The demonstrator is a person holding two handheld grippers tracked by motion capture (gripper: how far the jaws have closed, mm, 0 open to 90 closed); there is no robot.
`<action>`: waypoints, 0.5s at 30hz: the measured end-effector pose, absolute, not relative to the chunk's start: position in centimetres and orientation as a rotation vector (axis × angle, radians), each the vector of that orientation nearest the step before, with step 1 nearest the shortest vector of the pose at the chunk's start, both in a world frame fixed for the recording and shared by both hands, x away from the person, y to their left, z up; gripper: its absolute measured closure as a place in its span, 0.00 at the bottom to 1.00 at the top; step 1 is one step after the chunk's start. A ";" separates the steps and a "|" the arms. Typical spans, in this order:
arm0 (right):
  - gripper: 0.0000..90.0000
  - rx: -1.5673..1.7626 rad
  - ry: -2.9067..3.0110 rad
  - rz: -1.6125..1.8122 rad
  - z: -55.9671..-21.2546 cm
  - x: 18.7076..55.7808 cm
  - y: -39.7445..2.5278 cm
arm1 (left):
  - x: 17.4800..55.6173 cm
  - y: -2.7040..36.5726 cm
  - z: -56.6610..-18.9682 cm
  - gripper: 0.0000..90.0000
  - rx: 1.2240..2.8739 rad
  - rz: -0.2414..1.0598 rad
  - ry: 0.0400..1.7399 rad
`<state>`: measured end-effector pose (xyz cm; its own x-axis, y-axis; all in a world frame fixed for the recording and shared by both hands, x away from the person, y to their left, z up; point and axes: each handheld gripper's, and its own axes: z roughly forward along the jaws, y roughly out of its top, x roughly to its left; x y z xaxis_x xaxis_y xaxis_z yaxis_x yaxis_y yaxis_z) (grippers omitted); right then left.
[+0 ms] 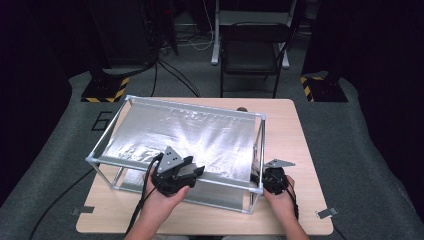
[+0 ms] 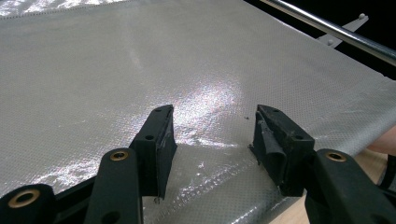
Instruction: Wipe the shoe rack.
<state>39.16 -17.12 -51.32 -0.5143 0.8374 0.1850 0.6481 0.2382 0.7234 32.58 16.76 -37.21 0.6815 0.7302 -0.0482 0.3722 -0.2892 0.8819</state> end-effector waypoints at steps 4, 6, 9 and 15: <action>0.87 1.400 2.271 1.161 -50.9 39.1 -17.4 | 32.6 16.8 -37.2 0.53 1.907 0.460 0.856; 0.87 1.398 2.261 1.172 -50.4 39.1 -17.5 | 32.6 16.8 -37.2 0.53 1.905 0.461 0.856; 0.87 1.373 2.256 1.189 -49.3 39.0 -17.7 | 32.6 16.8 -37.3 0.53 1.904 0.462 0.856; 0.87 1.303 2.264 1.214 -46.5 38.7 -18.2 | 32.6 16.8 -37.3 0.53 1.903 0.465 0.851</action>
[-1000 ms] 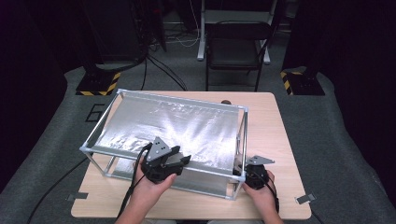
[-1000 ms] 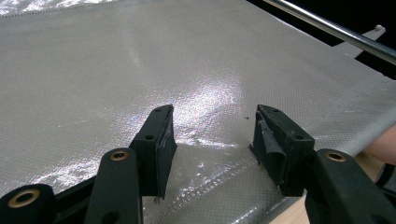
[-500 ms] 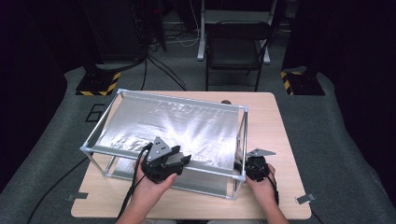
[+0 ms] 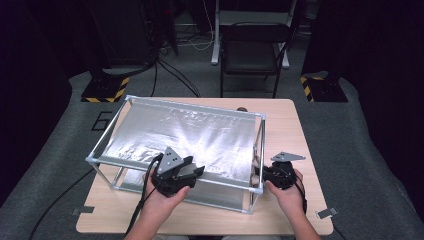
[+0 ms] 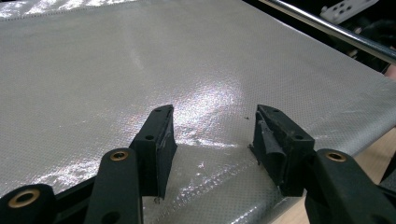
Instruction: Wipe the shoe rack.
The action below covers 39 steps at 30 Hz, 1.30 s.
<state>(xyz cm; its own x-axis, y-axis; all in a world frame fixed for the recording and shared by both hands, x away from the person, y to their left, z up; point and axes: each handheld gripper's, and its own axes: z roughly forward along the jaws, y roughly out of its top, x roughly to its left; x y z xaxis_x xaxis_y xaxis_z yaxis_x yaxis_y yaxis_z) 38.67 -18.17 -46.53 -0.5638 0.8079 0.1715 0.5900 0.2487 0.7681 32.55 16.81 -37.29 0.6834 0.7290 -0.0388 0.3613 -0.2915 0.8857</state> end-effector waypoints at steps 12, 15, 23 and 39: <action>0.87 1.251 2.245 1.230 -42.4 37.8 -18.9 | 32.5 16.8 -37.3 0.53 1.904 0.464 0.852; 0.87 1.245 2.245 1.236 -41.6 37.8 -19.2 | 32.5 16.8 -37.3 0.53 1.904 0.464 0.851; 0.87 1.214 2.211 1.284 -39.1 37.4 -19.7 | 32.5 16.8 -37.4 0.53 1.897 0.471 0.850; 0.89 1.193 2.189 1.339 -35.5 36.9 -20.5 | 32.5 16.8 -37.4 0.53 1.898 0.471 0.851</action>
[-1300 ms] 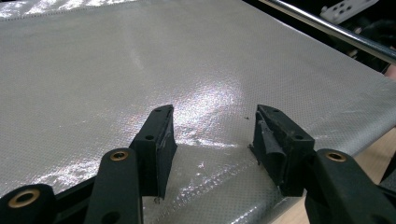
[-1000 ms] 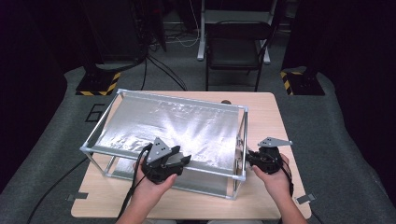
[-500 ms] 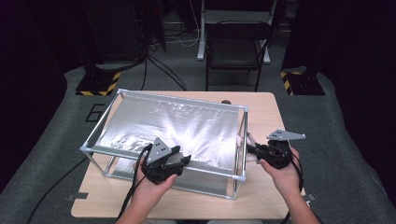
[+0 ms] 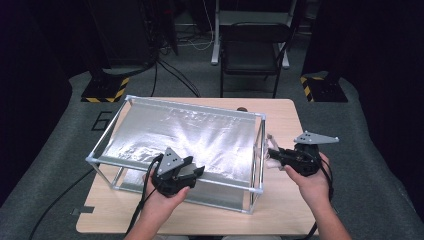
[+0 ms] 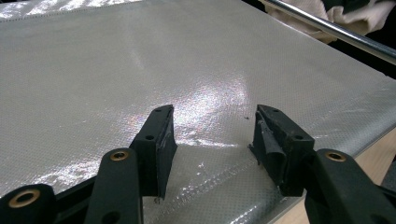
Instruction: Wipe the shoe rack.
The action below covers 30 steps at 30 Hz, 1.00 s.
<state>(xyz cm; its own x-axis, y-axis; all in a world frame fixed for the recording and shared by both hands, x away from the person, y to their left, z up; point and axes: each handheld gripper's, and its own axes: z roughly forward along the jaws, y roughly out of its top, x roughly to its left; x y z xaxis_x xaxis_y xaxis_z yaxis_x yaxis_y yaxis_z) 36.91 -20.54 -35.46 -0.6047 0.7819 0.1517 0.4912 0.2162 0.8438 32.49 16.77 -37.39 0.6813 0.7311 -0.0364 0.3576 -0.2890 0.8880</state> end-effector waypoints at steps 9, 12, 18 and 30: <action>0.88 1.136 2.170 1.377 -32.9 36.8 -19.8 | 32.5 16.8 -37.4 0.53 1.898 0.471 0.851; 0.88 1.132 2.174 1.375 -32.4 37.1 -19.7 | 32.5 16.8 -37.4 0.53 1.899 0.470 0.851; 0.88 1.118 2.156 1.399 -31.9 37.1 -19.3 | 32.4 16.8 -37.4 0.53 1.895 0.465 0.855; 0.77 1.158 2.200 1.306 -33.9 37.8 -18.0 | 32.4 16.7 -37.4 0.53 1.896 0.465 0.854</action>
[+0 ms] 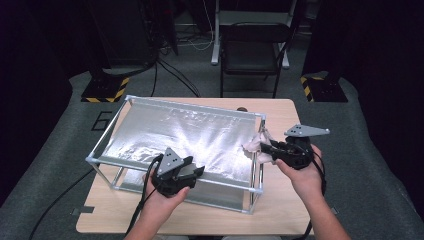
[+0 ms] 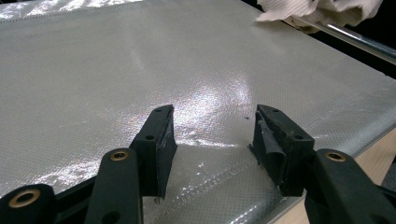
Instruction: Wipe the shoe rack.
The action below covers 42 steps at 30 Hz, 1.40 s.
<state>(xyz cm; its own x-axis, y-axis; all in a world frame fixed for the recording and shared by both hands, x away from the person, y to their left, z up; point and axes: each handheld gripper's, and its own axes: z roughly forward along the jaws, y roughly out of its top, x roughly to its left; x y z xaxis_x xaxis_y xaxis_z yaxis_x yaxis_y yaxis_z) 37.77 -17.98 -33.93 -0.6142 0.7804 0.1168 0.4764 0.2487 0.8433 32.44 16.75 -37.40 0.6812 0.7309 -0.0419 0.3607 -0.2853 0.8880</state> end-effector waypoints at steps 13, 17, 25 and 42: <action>0.65 1.201 2.143 1.232 -35.6 39.2 -17.2 | 32.4 16.7 -37.5 0.54 1.891 0.462 0.857; 0.63 1.206 2.142 1.209 -35.6 40.2 -17.1 | 32.5 16.7 -37.4 0.54 1.897 0.455 0.866; 0.64 1.232 2.132 1.174 -35.6 42.2 -17.0 | 32.5 16.6 -37.4 0.54 1.892 0.455 0.871; 0.69 1.257 2.066 1.113 -35.5 45.5 -16.8 | 32.6 16.6 -37.4 0.54 1.904 0.460 0.862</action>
